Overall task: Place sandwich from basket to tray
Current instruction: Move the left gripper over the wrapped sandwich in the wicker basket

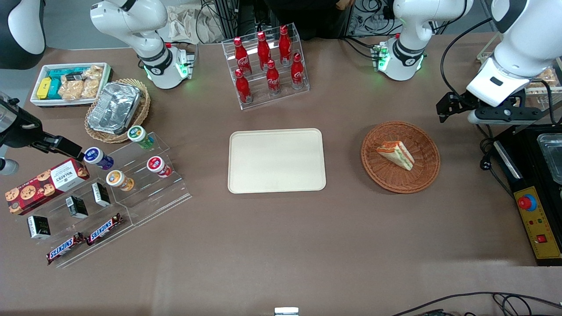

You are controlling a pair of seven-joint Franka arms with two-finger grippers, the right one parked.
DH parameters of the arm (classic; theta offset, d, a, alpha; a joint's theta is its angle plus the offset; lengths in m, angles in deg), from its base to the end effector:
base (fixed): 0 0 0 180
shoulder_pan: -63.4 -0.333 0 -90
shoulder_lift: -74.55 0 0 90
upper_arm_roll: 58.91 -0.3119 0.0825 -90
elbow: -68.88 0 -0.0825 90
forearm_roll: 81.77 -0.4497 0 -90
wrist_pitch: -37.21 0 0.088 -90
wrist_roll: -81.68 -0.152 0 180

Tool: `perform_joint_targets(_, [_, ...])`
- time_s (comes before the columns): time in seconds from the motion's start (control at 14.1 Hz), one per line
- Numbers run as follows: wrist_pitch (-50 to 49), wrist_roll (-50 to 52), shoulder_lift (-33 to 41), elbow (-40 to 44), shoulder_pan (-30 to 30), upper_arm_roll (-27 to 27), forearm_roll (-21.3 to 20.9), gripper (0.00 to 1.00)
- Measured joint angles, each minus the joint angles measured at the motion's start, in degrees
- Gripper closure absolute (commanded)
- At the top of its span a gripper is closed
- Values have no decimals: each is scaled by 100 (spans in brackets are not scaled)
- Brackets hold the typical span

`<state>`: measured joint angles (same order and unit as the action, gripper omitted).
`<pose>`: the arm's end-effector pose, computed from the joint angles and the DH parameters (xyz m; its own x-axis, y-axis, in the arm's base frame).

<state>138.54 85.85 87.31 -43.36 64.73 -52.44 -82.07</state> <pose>0.5563 -0.0785 0.5128 0.9975 -0.0623 0.0330 -0.0614 -0.9977 -0.0277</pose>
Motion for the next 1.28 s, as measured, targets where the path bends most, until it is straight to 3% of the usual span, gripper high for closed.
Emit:
perform_joint_targets(0.71, [19, 196, -6, 3, -205, -6, 224, 1])
perform_joint_targets(0.85, [25, 943, 8, 20, -215, -5, 465, 1])
perform_joint_targets(1.28, [-293, 3030, 110, 60, -220, 35, 679, 1])
